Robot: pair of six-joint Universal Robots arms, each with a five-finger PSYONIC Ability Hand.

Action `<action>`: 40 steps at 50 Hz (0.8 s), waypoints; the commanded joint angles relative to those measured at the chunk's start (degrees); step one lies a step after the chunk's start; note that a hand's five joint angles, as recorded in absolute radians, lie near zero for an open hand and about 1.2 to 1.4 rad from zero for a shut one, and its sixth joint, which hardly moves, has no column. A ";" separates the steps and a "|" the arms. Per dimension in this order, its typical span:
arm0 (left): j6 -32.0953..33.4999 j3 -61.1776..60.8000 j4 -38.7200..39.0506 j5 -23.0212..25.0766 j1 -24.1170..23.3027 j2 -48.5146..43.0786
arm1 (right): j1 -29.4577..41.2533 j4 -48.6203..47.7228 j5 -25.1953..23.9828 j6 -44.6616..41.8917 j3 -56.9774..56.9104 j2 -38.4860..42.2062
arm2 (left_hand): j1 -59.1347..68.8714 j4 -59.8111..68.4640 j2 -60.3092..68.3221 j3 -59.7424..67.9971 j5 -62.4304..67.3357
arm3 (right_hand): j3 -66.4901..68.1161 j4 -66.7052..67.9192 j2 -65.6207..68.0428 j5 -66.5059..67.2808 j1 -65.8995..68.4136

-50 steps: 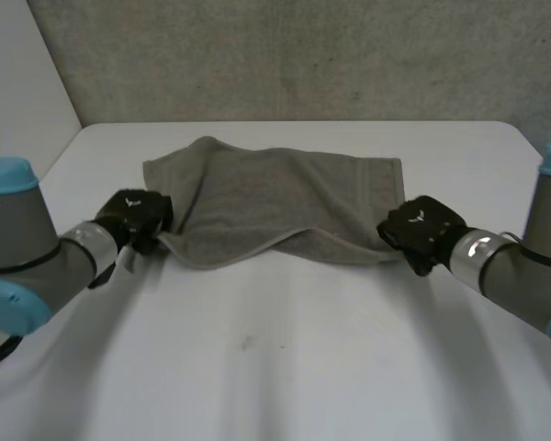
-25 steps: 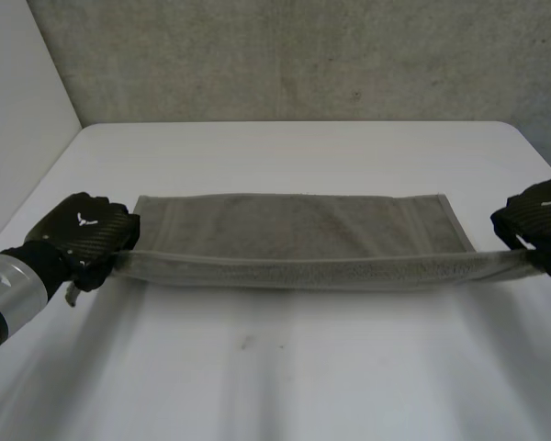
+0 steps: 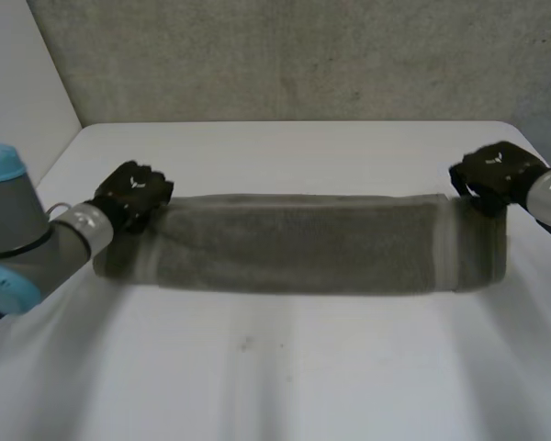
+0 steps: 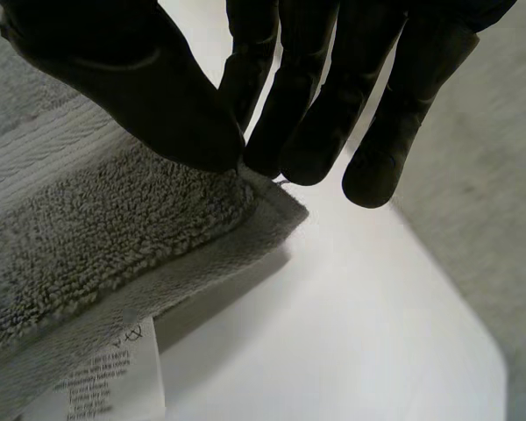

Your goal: Fold the towel.

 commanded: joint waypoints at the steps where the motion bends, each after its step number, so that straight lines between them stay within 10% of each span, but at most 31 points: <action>1: -1.10 15.70 0.81 -2.04 -1.51 -11.39 | 3.44 -14.16 4.18 3.76 -4.87 6.84 | 11.30 10.23 10.24 10.30 11.06 | 3.81 3.45 3.06 2.58 4.43; 12: -0.84 31.10 -0.78 -6.44 -2.39 -23.36 | 5.20 -16.03 9.30 3.50 -16.47 18.18 | -2.66 -3.74 -3.72 -3.66 -2.91 | 3.81 3.45 3.06 2.58 4.43; 13: -0.84 31.37 -0.78 -6.61 -2.47 -23.98 | 5.29 -15.59 9.64 3.50 -17.44 19.24 | -42.11 -43.18 -43.16 -43.10 -42.35 | -36.43 -36.79 -37.18 -37.66 -35.82; 16: -0.75 31.11 -0.60 -6.62 -3.52 -24.07 | 5.38 -14.45 11.31 3.06 -18.59 20.56 | -58.70 -59.77 -59.76 -59.70 -58.94 | -66.19 -66.55 -66.94 -67.42 -65.57; 40: -14.29 3.95 -0.25 -6.00 -2.91 6.07 | 5.03 -11.37 12.99 6.66 10.85 -6.77 | -58.70 -59.77 -59.76 -59.70 -58.94 | -66.19 -66.55 -66.94 -67.42 -65.57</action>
